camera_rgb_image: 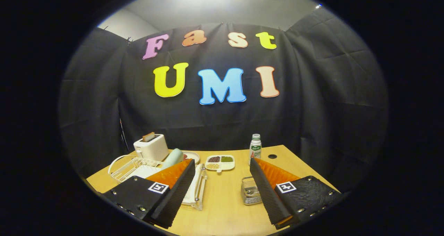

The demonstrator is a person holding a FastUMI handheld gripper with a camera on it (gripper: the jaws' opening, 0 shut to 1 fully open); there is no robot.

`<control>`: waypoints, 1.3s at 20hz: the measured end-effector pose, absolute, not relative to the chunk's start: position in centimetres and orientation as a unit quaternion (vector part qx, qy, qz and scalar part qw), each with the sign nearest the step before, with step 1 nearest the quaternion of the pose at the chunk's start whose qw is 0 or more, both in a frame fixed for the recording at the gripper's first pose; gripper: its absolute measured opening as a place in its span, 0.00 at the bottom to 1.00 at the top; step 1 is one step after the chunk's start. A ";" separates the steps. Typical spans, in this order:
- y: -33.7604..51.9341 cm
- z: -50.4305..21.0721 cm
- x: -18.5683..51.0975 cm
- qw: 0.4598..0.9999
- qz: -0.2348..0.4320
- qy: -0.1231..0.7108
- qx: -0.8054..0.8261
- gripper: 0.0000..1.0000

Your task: Take the plate from the dish rack, then take the spoon from the basket and place it into the plate.

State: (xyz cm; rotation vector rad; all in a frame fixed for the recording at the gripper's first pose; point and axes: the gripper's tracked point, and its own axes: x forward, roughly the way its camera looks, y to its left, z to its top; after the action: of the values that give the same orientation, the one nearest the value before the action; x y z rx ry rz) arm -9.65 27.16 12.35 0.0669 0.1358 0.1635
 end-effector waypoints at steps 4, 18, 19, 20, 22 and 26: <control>33.5 10.3 -6.1 0.985 0.094 0.118 0.080 0.97; 43.0 0.8 2.2 0.952 0.086 0.269 0.123 0.97; 43.3 0.5 2.3 0.950 0.088 0.273 0.127 0.96; 43.6 0.4 2.7 0.947 0.090 0.278 0.134 0.96; 44.4 -0.1 3.1 0.942 0.097 0.291 0.140 0.79; 44.4 -1.7 3.1 0.936 0.088 0.319 0.124 0.50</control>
State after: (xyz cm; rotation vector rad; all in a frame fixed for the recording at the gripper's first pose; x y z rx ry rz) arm 3.14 44.41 -1.72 0.2538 0.6516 0.1797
